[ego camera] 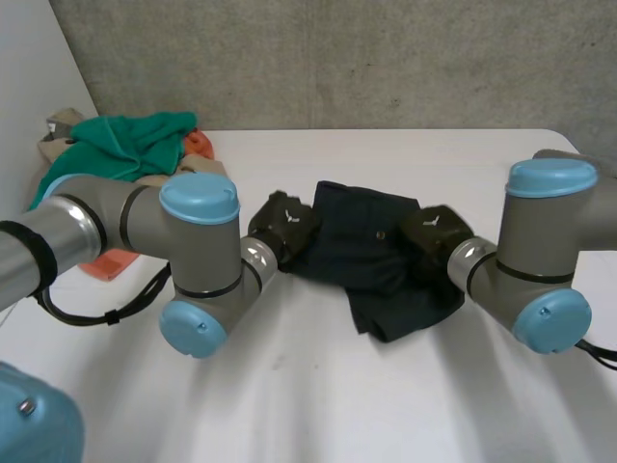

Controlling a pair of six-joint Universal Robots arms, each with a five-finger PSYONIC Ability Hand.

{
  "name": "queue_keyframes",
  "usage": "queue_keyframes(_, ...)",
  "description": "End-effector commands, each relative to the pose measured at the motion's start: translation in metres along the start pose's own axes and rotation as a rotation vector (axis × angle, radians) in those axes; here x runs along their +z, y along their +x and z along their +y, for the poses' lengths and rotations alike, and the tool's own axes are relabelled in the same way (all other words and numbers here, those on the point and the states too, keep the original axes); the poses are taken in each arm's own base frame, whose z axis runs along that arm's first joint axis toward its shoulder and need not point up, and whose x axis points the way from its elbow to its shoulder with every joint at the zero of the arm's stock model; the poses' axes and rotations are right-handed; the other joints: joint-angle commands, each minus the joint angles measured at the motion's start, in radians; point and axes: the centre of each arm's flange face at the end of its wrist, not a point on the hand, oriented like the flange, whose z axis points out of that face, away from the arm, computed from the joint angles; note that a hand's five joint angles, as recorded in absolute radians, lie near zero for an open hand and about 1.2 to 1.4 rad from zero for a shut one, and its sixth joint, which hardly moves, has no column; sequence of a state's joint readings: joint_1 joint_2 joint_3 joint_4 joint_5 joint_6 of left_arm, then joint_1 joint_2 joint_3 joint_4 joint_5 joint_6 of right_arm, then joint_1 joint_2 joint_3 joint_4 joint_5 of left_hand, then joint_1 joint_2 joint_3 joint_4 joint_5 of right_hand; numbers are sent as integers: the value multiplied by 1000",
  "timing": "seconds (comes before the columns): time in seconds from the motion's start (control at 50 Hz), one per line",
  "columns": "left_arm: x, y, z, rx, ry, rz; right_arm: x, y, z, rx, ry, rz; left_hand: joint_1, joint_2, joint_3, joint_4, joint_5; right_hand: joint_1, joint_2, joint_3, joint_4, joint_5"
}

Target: Fold the laundry.

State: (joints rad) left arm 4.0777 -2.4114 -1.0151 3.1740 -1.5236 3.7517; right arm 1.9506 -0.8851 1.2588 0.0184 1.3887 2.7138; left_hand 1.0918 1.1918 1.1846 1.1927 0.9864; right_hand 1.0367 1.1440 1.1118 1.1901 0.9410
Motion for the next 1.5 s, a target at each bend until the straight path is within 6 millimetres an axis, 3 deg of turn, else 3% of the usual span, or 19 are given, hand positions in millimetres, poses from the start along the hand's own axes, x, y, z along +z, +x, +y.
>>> queue_keyframes(0.02,-22,7,-50,-69,135,-8,-17,32,-27,12,110,97,304,204,212,204,235,360,252,284,206,281)
queue_keyframes(0.18,-51,44,-81,-123,196,76,-24,59,-14,11,49,129,304,204,212,204,235,360,252,284,206,281)
queue_keyframes(0.32,-57,85,-81,-122,195,141,-25,71,9,11,14,153,304,204,212,204,235,318,211,243,165,239)
queue_keyframes(0.36,-55,87,-79,-114,185,132,-25,74,11,18,20,159,304,204,212,204,235,295,188,220,141,216)
queue_keyframes(0.44,-49,70,-75,-110,159,52,-26,75,12,22,23,150,304,204,212,204,235,180,73,105,27,101)
queue_keyframes(0.52,-46,42,-84,-116,173,-30,-27,63,2,4,58,89,304,204,212,204,235,335,228,260,181,256)
queue_keyframes(0.6,-53,7,-106,-145,232,-96,-35,60,-28,-30,154,71,304,204,212,204,235,360,252,284,206,281)
queue_keyframes(0.7,-79,-46,-149,-210,374,-202,-56,64,-89,-76,346,117,304,204,212,204,235,360,252,284,206,281)
queue_keyframes(0.82,-103,-73,-171,-277,463,-247,-89,58,-138,-60,485,99,304,204,212,204,235,360,252,284,206,281)
queue_keyframes(0.92,-107,-79,-165,-281,450,-260,-95,37,-137,39,457,-33,304,204,212,204,235,360,252,284,206,281)
queue_keyframes(1.02,-111,-108,-167,-293,486,-371,-98,-4,-134,140,390,-218,304,204,212,204,235,360,252,284,206,281)
queue_keyframes(1.1,-122,-115,-179,-299,538,-395,-91,16,-145,203,425,-149,304,204,212,204,235,360,252,284,206,281)
queue_keyframes(1.14,-129,-113,-190,-305,586,-391,-80,33,-146,292,430,-97,304,204,212,204,235,360,252,284,206,281)
queue_keyframes(1.24,-126,-106,-198,-300,631,-373,-57,35,-126,382,367,-104,304,204,212,204,235,360,252,284,206,281)
queue_keyframes(1.36,-77,-62,-155,-286,499,-229,-23,16,-67,392,127,-146,304,204,212,204,235,360,252,284,206,281)
queue_keyframes(1.4,-67,-45,-140,-282,443,-164,-19,14,-54,364,62,-148,304,204,212,204,235,184,77,109,31,105)
queue_keyframes(1.42,-61,-23,-125,-281,388,-73,-16,16,-40,321,-2,-132,223,123,131,122,154,-259,-366,-334,-412,-338)
queue_keyframes(1.48,-60,5,-108,-283,323,66,-16,26,-30,260,-57,-71,-392,-492,-485,-493,-461,-670,-778,-745,-824,-749)
queue_keyframes(1.5,-64,13,-103,-279,295,130,-16,35,-29,224,-65,-5,-760,-860,-853,-861,-829,-817,-924,-892,-970,-895)
